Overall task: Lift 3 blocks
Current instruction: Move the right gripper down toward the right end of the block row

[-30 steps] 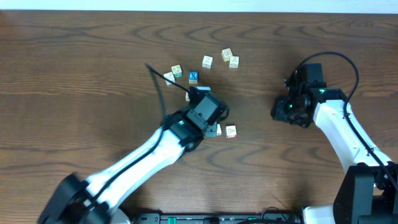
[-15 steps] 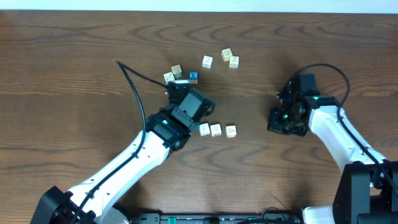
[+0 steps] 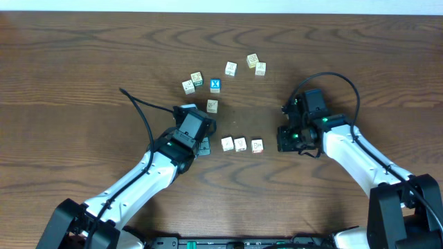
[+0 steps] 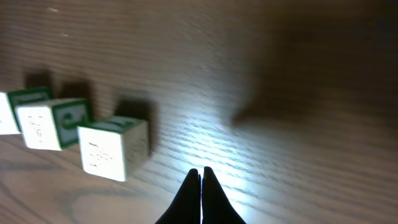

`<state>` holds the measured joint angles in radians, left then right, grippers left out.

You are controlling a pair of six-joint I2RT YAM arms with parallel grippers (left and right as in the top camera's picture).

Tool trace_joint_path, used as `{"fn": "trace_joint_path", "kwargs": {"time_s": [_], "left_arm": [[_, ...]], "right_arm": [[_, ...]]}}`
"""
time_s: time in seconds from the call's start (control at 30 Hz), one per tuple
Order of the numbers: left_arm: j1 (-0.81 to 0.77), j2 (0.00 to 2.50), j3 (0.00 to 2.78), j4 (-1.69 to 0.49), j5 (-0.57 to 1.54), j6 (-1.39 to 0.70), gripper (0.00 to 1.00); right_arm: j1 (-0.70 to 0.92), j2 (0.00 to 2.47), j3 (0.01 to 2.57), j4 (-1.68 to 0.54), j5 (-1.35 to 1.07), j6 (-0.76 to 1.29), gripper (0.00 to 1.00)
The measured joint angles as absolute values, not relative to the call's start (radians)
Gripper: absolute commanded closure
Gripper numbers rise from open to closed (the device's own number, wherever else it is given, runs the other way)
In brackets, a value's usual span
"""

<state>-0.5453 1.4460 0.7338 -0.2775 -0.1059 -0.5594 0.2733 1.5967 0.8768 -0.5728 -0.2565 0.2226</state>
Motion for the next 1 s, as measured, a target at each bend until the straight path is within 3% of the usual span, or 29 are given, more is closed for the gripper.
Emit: {"fn": "trace_joint_path", "kwargs": {"time_s": [0.43, 1.0], "left_arm": [[-0.538, 1.522, 0.727, -0.236, 0.026, -0.542, 0.92], [-0.538, 1.561, 0.727, -0.181, 0.113, -0.542, 0.91]], "right_arm": [[0.393, 1.653, 0.876, -0.523, -0.262, 0.27, 0.99], [0.396, 1.747, 0.877, -0.416, -0.321, 0.307, 0.98]]}}
